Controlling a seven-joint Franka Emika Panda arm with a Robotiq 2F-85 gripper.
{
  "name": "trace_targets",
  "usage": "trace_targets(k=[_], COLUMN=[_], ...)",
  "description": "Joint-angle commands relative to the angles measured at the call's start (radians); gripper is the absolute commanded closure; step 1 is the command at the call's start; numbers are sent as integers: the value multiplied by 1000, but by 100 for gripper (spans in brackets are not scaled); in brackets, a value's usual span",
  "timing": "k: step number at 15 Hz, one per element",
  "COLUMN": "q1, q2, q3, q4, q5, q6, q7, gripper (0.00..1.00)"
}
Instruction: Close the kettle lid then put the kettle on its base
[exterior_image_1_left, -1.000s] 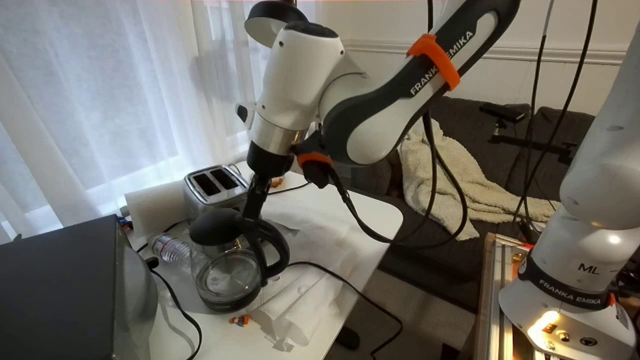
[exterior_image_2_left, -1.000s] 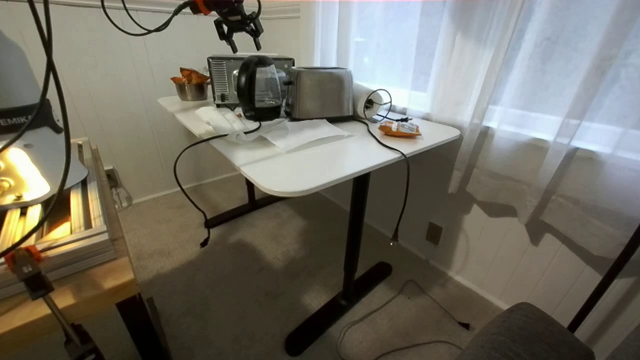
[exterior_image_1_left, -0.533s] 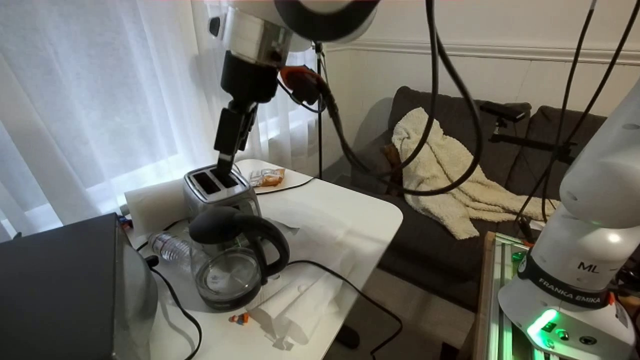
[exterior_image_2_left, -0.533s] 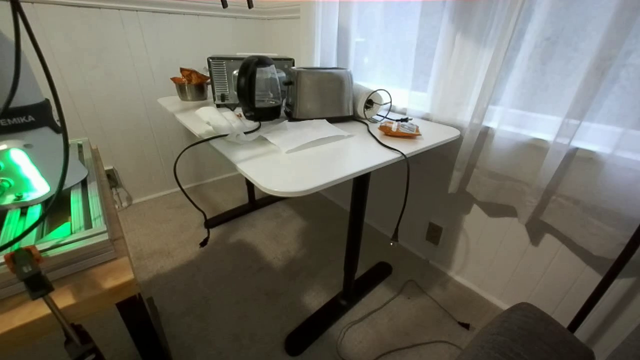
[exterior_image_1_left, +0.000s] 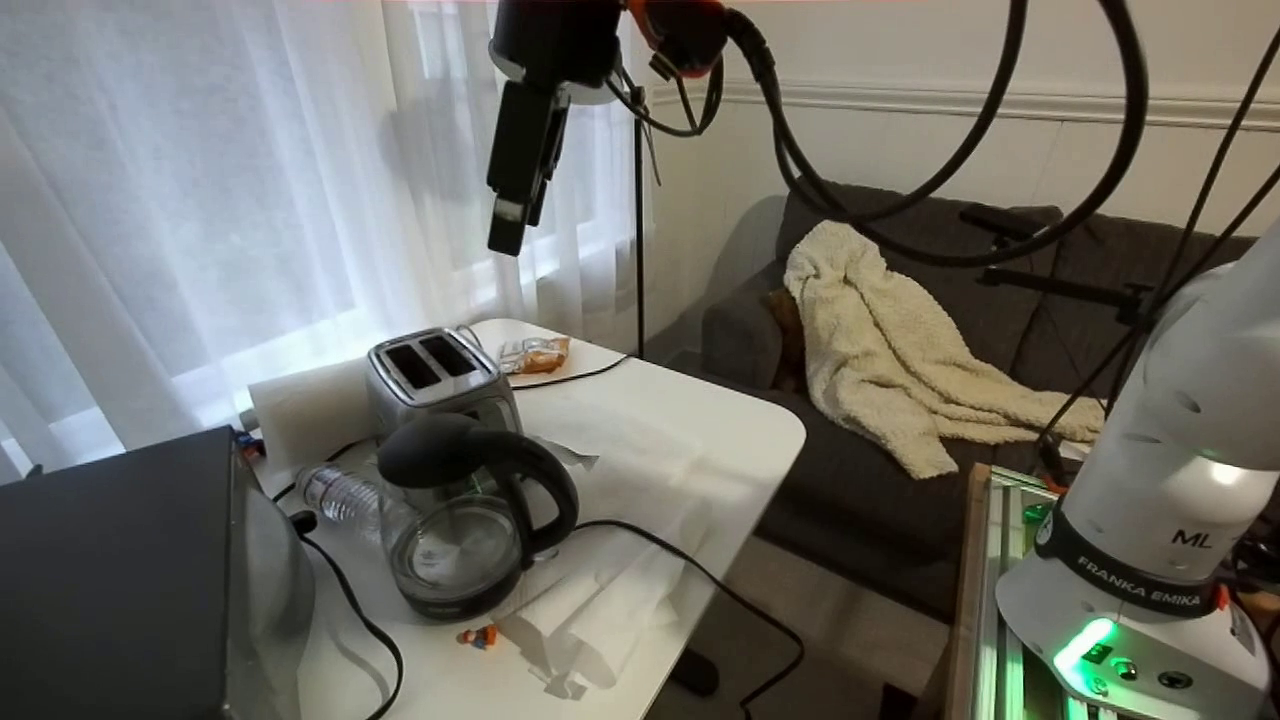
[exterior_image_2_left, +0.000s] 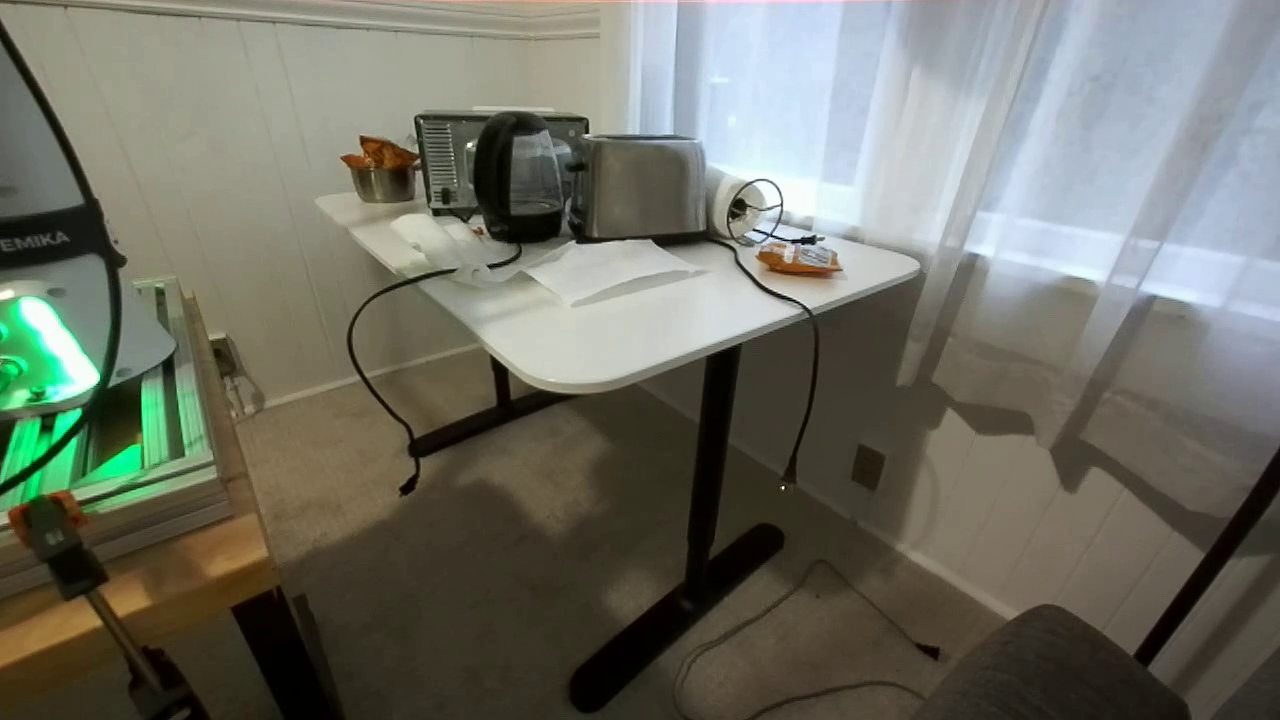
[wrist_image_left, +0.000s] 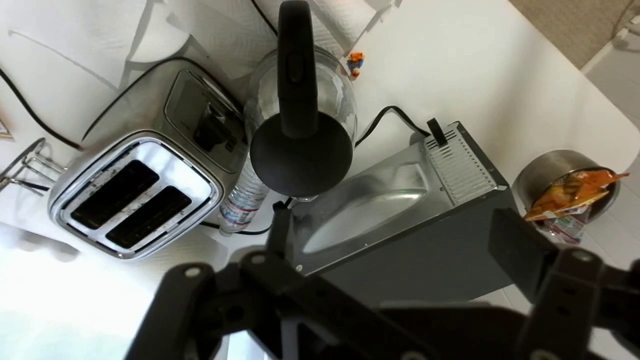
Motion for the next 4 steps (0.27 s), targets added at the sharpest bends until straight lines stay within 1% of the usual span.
trace_targets(k=[1,4], q1=[163,164], q2=[34,34], q3=[-139,-139], q4=[-2,-6], q5=[-64,-64], q6=[11,11], q7=[47,46], gripper=[0,0])
